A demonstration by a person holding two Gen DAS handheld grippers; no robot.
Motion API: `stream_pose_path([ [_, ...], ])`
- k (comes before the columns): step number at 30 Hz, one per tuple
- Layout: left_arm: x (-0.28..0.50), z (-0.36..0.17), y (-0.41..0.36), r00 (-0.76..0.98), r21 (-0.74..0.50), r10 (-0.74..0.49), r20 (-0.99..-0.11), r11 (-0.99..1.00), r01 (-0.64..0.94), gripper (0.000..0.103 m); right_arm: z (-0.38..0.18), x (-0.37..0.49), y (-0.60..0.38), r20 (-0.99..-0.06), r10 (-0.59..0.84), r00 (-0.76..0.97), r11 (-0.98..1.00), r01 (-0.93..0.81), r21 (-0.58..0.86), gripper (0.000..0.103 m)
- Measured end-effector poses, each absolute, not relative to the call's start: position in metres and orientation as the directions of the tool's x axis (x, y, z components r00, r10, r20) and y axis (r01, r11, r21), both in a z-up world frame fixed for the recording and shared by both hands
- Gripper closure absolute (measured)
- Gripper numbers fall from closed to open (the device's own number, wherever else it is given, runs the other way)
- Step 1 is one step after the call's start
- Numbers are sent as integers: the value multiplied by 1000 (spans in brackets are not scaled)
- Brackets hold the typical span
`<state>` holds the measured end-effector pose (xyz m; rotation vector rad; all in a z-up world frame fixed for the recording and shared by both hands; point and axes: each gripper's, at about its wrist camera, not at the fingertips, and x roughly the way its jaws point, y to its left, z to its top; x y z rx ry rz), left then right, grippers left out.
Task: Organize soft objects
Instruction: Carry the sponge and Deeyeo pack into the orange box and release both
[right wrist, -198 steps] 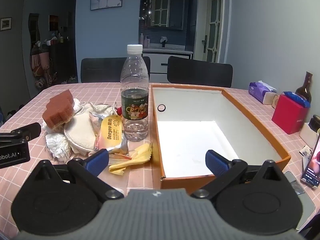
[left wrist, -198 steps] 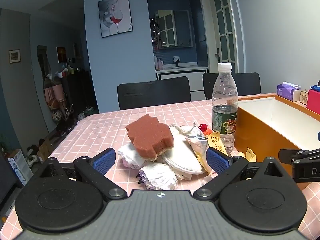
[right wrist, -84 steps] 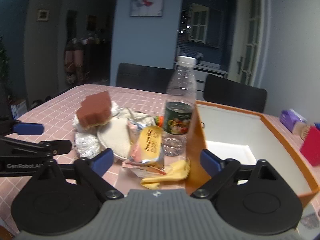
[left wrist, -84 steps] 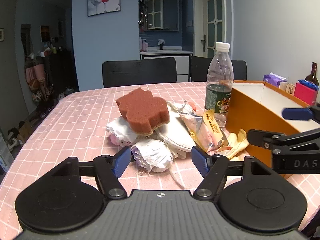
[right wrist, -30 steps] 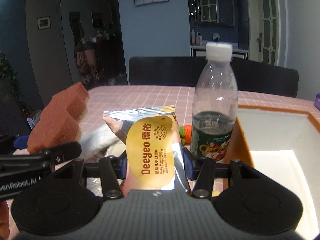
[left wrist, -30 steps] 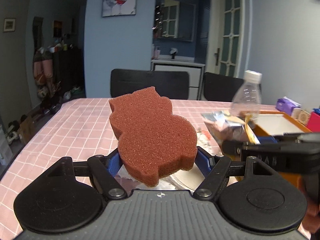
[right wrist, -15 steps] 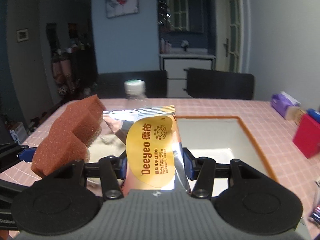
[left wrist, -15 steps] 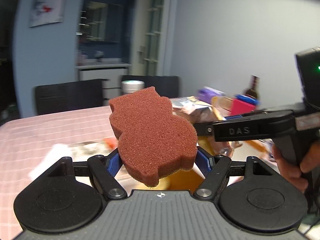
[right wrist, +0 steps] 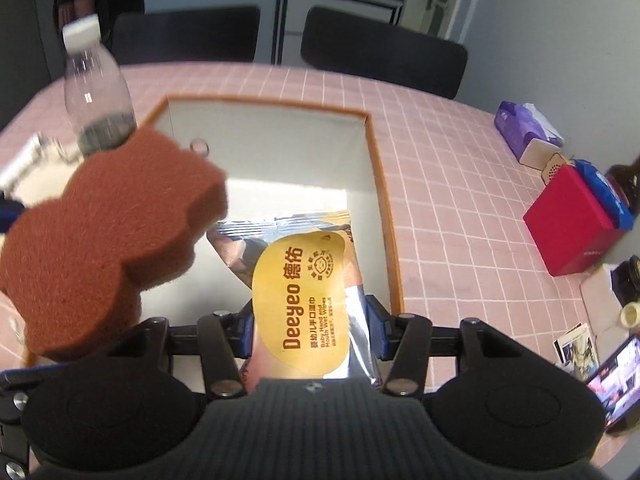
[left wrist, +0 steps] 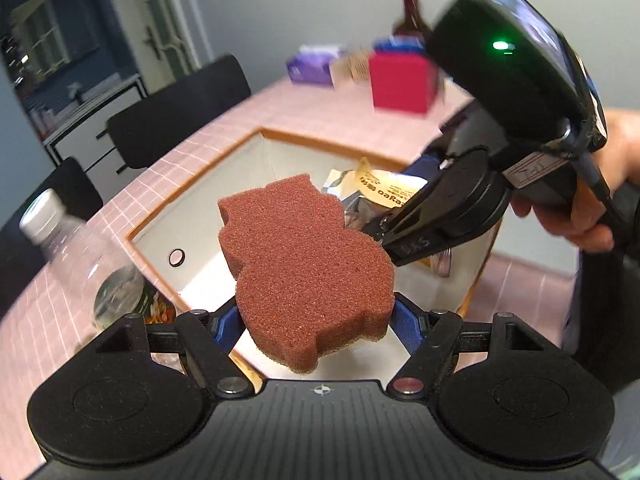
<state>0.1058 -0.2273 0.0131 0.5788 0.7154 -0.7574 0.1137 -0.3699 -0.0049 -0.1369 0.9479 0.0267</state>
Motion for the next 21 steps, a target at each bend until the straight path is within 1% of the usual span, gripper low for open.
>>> stream_pose_path([
  [5,114,-13,-254,507,323,-293,-810,499,804,17,-32,133,-366,-848,-42,528,979,-149,-141,51],
  [7,125,-20,-257,477,311,-267,-837,485,817,16,-37,134,-359,-841,-68,537,964,-181,-194,51],
  [10,140,-24,-253,410,258,-244,-879,480,838,16,-43,138,-352,-844,-90,529,946,-221,-239,50],
  [13,149,-29,-256,397,269,-210,-893,458,847,16,-48,141,-347,-853,-82,515,926,-278,-257,49],
  [16,162,-34,-256,342,224,-193,-919,458,860,16,-48,143,-347,-868,-56,493,923,-306,-233,49],
  [18,169,-37,-255,317,201,-191,-929,461,864,12,-51,144,-348,-884,-37,467,926,-317,-207,50],
  [21,177,-43,-252,288,165,-202,-936,473,866,11,-53,145,-352,-891,-30,454,930,-315,-192,49],
])
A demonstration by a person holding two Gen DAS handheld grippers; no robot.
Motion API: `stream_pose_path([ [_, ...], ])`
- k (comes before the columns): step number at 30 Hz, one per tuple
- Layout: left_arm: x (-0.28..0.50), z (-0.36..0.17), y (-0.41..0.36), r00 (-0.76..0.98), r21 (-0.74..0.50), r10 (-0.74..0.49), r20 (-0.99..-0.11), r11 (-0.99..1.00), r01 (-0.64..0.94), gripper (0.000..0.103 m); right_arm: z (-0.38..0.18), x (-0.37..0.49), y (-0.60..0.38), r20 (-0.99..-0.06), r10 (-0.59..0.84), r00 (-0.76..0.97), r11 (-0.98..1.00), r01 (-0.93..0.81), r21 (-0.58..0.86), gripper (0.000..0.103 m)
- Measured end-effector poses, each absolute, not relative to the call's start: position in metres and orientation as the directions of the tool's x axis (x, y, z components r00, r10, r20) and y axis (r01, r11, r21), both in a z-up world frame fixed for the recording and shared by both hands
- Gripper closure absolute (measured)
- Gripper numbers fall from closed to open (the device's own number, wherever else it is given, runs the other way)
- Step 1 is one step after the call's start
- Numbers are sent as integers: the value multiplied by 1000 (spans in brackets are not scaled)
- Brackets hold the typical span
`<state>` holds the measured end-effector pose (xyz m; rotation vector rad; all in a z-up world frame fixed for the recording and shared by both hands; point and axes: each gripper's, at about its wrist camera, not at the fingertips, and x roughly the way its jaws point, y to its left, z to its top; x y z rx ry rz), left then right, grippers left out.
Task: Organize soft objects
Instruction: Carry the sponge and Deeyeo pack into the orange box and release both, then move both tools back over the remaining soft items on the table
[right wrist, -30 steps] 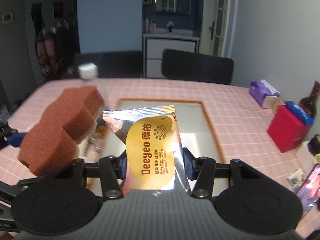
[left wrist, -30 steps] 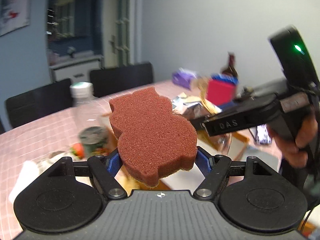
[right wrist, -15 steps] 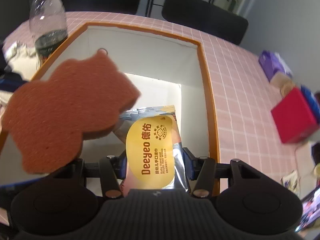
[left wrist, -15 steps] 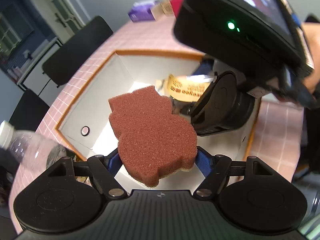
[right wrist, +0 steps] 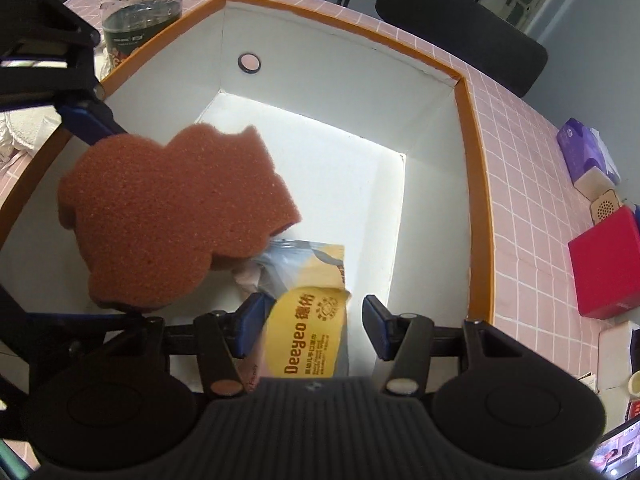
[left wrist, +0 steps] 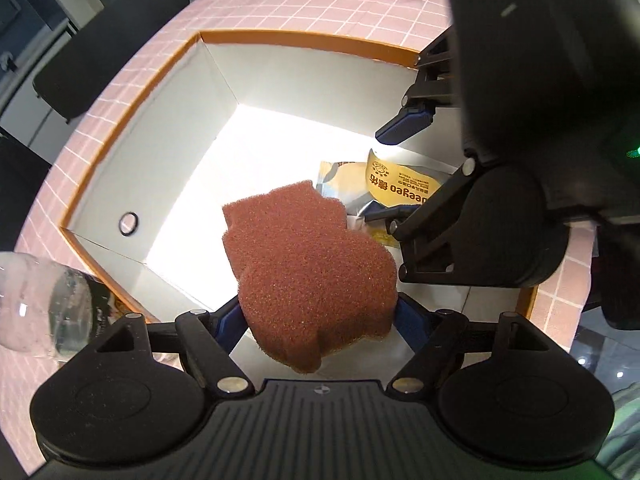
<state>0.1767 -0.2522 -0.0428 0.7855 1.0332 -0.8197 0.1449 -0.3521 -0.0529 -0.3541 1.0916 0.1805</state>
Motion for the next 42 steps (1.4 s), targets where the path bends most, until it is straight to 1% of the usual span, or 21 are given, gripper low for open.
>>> stream_pose_path([
  [3,184,-46,-245,255,117,-219,-942,498,859,10,-49,143,-354,-890,-13,457,935,-309,-173,47],
  [4,185,-47,-242,251,110,-223,-942,502,858,10,-46,143,-355,-887,-10,462,935,-311,-172,45],
  [6,190,-47,-238,241,97,-235,-942,494,864,10,-41,141,-355,-876,-9,482,936,-304,-177,35],
  [7,189,-46,-236,232,88,-241,-943,492,866,9,-38,139,-354,-866,-16,500,936,-297,-188,34],
  [10,190,-43,-232,202,52,-254,-946,496,867,8,-29,133,-356,-837,-40,546,936,-273,-223,34],
  [14,192,-36,-223,203,35,-267,-942,524,851,8,-18,131,-358,-812,-43,582,943,-244,-225,34],
  [16,188,-30,-218,217,33,-282,-934,539,842,12,-15,128,-358,-802,-38,596,946,-237,-221,34],
  [20,171,-18,-207,251,32,-329,-911,549,835,14,-16,125,-359,-795,-22,606,948,-239,-209,34],
  [21,162,-11,-216,258,30,-342,-904,550,835,14,-15,124,-358,-795,-19,606,948,-241,-206,34],
  [29,131,14,-184,340,0,-449,-826,604,797,15,-14,118,-352,-797,0,604,950,-249,-189,34],
  [31,126,17,-176,372,-2,-463,-804,629,778,15,-12,117,-350,-800,16,600,952,-253,-171,33],
  [33,121,18,-169,396,-7,-476,-785,646,764,15,-10,114,-345,-800,25,599,953,-255,-161,30],
  [37,115,18,-152,427,-26,-493,-758,677,735,16,-5,104,-333,-799,22,600,951,-260,-169,30],
  [42,105,24,-120,525,-31,-508,-682,738,674,16,17,80,-320,-743,27,669,959,-228,-170,30],
])
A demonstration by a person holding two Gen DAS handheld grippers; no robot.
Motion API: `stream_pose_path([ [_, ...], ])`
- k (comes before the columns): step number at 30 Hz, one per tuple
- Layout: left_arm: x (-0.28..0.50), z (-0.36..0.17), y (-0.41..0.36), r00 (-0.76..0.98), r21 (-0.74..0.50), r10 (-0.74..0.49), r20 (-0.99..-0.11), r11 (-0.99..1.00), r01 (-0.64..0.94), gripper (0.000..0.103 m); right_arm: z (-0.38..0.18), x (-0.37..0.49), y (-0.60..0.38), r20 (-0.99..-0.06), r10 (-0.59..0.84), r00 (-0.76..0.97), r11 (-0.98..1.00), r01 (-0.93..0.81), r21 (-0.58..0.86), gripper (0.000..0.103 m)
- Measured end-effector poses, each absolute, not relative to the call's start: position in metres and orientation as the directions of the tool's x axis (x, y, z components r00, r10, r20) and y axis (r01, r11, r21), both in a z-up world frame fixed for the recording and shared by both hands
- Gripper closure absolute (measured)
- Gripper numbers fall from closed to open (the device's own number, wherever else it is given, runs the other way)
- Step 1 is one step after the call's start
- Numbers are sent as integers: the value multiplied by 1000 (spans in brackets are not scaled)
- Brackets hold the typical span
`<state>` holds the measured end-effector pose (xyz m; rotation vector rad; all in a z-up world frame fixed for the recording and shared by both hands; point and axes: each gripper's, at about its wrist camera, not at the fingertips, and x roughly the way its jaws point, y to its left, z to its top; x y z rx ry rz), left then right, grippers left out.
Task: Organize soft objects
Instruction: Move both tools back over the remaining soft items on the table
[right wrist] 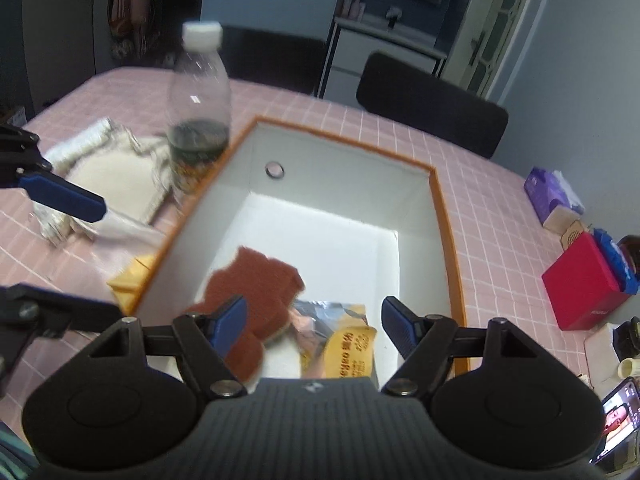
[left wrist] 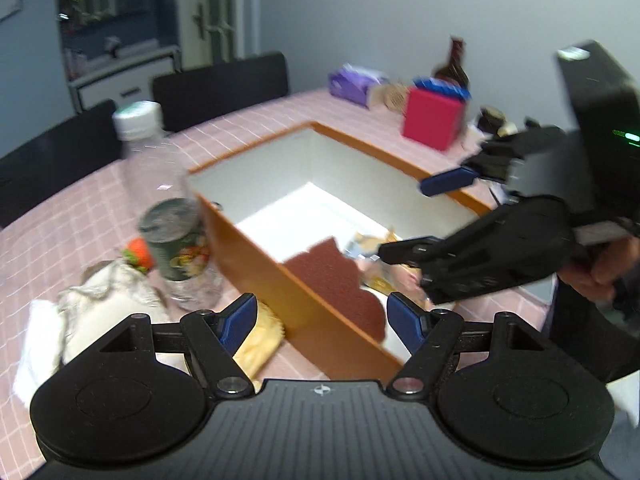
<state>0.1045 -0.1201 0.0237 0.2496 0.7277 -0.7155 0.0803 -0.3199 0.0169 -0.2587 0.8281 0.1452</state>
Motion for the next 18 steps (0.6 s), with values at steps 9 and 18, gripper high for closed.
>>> stream_pose_path([
  [9,67,28,-49,722,-22,-479,-500,840,542,16,44,37,-270,-575,110,811,966,-223,-131,30],
  [18,48,-6,11,815,-61,-360,-455,925,375,16,23,20,-209,-491,245,836,949,-311,-55,31],
])
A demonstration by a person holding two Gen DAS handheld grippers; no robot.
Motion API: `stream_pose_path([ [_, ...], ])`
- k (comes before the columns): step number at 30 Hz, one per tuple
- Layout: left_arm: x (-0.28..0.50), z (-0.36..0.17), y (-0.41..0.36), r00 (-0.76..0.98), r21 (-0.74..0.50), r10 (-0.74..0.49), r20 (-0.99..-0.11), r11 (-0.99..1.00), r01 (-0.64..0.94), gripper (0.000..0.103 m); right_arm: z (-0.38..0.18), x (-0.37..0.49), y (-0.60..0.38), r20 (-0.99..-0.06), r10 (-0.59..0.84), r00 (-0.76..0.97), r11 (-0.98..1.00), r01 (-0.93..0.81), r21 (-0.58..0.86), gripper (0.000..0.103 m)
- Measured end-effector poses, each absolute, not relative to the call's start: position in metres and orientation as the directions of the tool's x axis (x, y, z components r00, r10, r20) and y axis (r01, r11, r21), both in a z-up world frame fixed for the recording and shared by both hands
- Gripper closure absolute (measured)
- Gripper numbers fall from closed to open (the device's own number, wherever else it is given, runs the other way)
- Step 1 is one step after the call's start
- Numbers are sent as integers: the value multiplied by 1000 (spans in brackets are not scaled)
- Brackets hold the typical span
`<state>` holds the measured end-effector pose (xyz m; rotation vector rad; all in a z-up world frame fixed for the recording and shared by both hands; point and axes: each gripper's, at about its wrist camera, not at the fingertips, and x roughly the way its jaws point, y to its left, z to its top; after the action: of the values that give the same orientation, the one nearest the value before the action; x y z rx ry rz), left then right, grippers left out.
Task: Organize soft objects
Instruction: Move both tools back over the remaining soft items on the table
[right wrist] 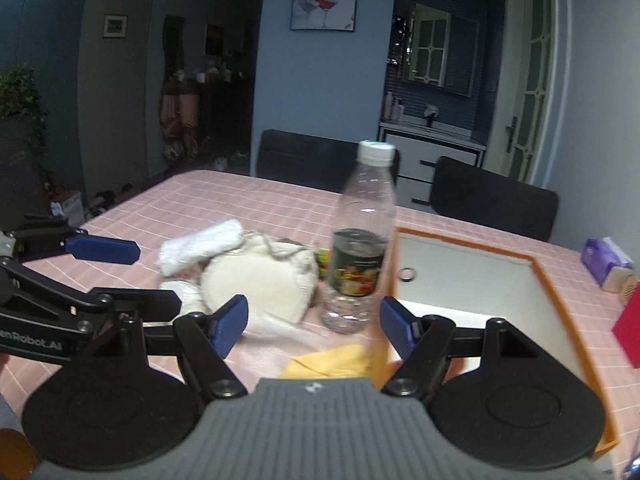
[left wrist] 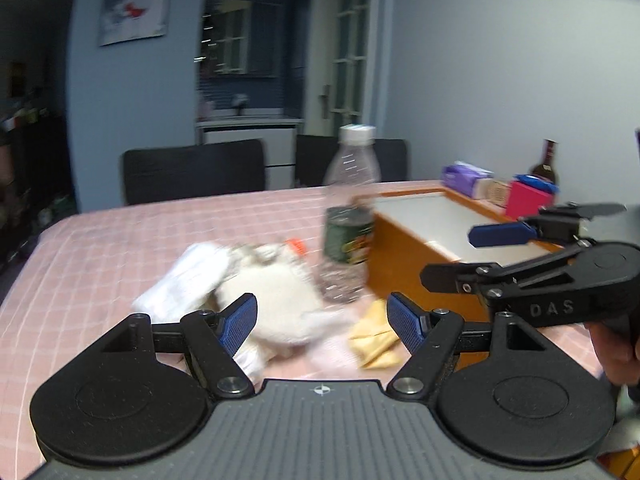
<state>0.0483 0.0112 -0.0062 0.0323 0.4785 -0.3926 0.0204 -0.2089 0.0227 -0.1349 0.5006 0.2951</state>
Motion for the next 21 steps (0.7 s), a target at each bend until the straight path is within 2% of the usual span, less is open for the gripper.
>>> stream_pose_path([
  [3,53,-24,27,823,-83,-305,-479,949,304,17,5,20,-187,-479,272,835,945,-326,-32,31],
  [5,54,-35,38,816,-102,-284,-503,957,270,24,-8,23,-173,-475,268,838,946,-323,-36,31],
  [9,54,-58,51,805,-130,-265,-531,964,232,25,-35,31,-155,-514,226,828,954,-294,-54,31],
  [14,54,-74,54,767,-176,-306,-563,952,251,36,-61,32,-150,-558,172,812,966,-250,-65,31],
  [19,57,-80,39,731,-195,-368,-575,929,314,36,-76,25,-153,-589,133,797,968,-233,-97,33],
  [21,60,-85,33,711,-200,-383,-590,922,330,40,-84,24,-154,-614,135,778,966,-240,-91,33],
])
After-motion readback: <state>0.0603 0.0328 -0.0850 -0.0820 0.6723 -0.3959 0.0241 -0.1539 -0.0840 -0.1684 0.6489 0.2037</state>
